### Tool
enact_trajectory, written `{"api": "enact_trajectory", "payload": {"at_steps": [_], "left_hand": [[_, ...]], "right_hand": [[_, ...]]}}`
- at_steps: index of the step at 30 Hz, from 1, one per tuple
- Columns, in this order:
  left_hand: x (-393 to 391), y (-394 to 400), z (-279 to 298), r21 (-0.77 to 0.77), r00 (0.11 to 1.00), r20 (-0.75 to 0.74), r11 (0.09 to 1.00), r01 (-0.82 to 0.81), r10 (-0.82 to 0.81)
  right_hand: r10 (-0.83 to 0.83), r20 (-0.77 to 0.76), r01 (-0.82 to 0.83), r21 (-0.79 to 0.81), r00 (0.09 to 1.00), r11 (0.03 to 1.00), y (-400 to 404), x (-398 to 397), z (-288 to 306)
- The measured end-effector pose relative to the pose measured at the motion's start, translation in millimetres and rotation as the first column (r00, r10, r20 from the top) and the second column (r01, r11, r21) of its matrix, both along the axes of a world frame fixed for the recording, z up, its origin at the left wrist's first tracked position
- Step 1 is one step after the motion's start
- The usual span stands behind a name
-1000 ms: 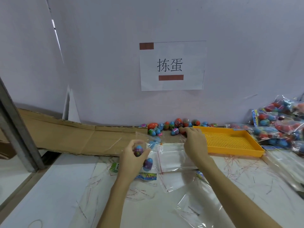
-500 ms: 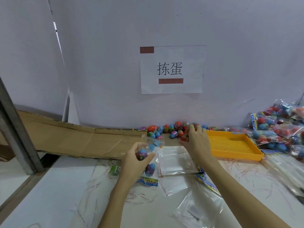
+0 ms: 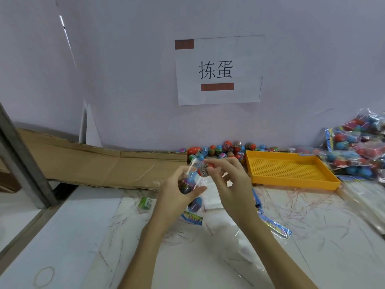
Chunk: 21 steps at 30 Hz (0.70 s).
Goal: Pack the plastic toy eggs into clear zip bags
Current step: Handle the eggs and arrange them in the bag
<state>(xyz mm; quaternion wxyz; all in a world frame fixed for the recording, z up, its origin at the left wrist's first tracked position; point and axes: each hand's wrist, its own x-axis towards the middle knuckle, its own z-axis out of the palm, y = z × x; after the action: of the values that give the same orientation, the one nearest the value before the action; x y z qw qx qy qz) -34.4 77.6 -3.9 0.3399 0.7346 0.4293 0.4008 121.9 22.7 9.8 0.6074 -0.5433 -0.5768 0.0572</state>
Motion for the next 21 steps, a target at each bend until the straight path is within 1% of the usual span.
{"api": "enact_trajectory", "payload": {"at_steps": [3,5,7,8,13,17,21], "left_hand": [[3.4,-4.0,1.9,0.005,1.0,0.007,1.0,0.013,-0.013],[3.9,-5.3,2.6,0.013,1.0,0.008,1.0,0.028,-0.028],[3.8,-5.7,3.7,0.015,0.999,0.023,0.999,0.048,-0.048],[3.8,-6.2,4.7,0.01,0.998,0.034,0.998,0.06,-0.06],[0.1,-6.5,6.1,-0.035,0.989,0.085,0.992,0.125,-0.122],[-2.1,-8.1,7.7,-0.073,0.981,0.103,0.983,0.17,-0.162],[-1.3,-7.9,9.2,-0.084,0.97,0.137,0.973,0.214,-0.201]], "right_hand": [[-0.092,0.166,0.086,0.04,0.982,0.995,-0.2,4.0,-0.9],[-0.1,0.284,0.092,0.04,0.954,0.995,-1.0,8.6,0.7],[-0.096,0.415,0.085,0.044,0.905,0.995,-2.1,11.5,-0.5],[-0.088,0.437,0.079,0.04,0.895,0.996,-2.9,12.4,-0.4],[-0.058,0.36,0.066,-0.011,0.931,0.998,-2.5,17.9,-0.1],[0.072,0.214,-0.05,-0.107,0.974,0.993,-4.5,21.6,-1.3],[0.154,0.156,-0.132,-0.146,0.976,0.98,-6.3,24.9,0.2]]}}
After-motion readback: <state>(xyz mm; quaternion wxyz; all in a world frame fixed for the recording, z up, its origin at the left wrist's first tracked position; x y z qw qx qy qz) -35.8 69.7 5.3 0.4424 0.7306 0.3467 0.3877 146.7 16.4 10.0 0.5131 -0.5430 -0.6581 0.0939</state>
